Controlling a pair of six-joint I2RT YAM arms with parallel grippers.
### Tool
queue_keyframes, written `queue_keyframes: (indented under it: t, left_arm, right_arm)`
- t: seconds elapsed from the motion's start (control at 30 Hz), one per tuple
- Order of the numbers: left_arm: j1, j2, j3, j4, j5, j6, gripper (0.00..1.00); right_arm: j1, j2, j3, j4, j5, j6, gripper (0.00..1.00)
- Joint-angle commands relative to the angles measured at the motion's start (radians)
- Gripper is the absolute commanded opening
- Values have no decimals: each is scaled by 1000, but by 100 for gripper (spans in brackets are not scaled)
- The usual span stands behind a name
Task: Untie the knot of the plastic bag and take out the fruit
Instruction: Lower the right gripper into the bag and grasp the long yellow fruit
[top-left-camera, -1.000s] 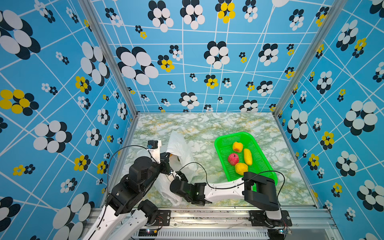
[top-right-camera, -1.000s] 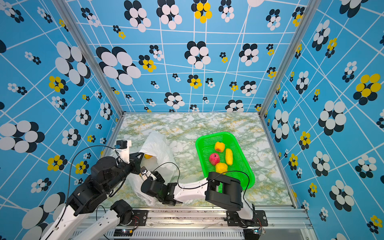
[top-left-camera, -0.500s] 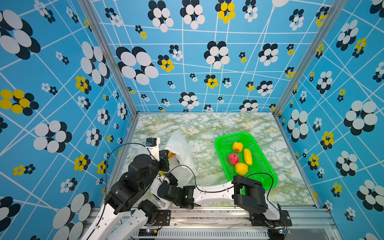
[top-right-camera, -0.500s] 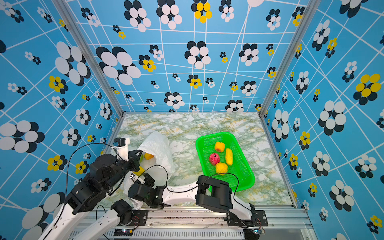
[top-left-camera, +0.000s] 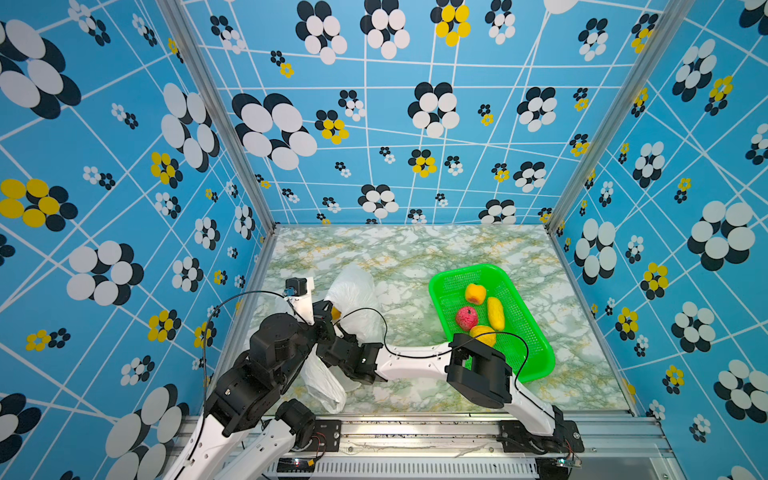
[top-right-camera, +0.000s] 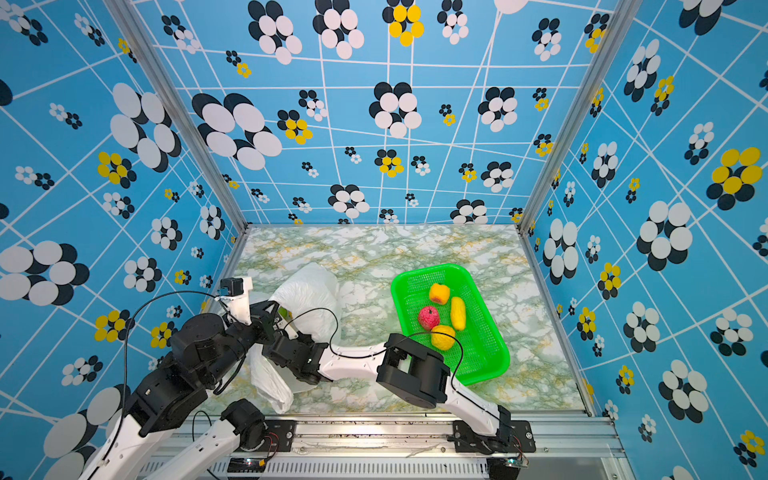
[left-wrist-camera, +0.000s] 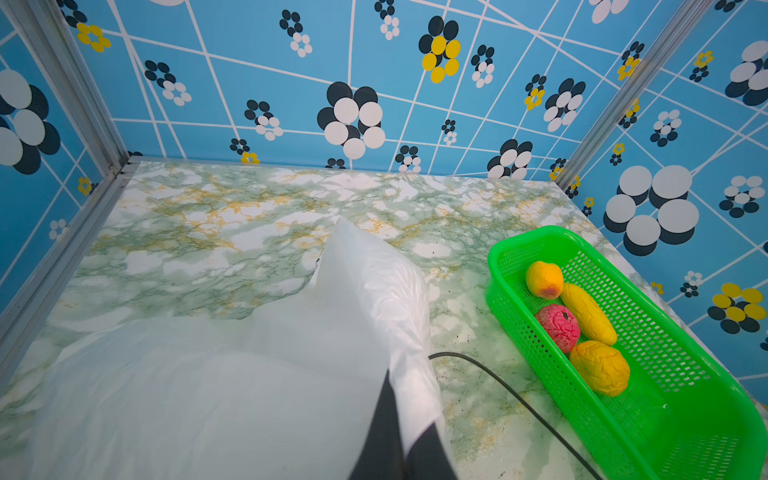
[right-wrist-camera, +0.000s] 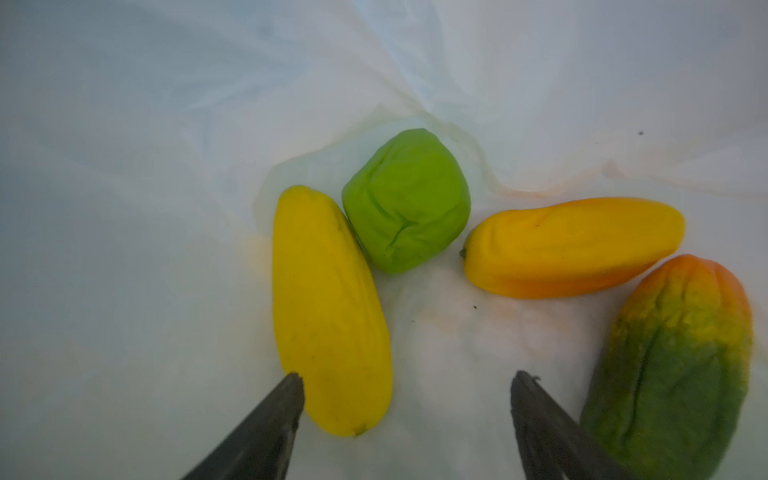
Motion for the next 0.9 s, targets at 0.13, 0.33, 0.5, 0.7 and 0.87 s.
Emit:
queue_keyframes:
  t: [0.13,0.33,0.5,0.7,0.87]
  left_arm:
    - [9,-7,-15,22,13,16,0]
    - [9,-16,-21,23,18,16,0]
    - [9,-14,-22,23,19,17,0]
    - [9,-22,-24,20,20,18,0]
    - [9,-23,-27,23,12,21,0]
  right_arm:
    - [1,169,231,-125,-60,-27,79]
    - [-23,244,330,-201,-61,-19,78]
    - [-28,282,395,-245,-49,-36,71]
    - [-28,284,420,-272,-56,-55,54]
    - [-19,177,299,-244,-36,-71,37]
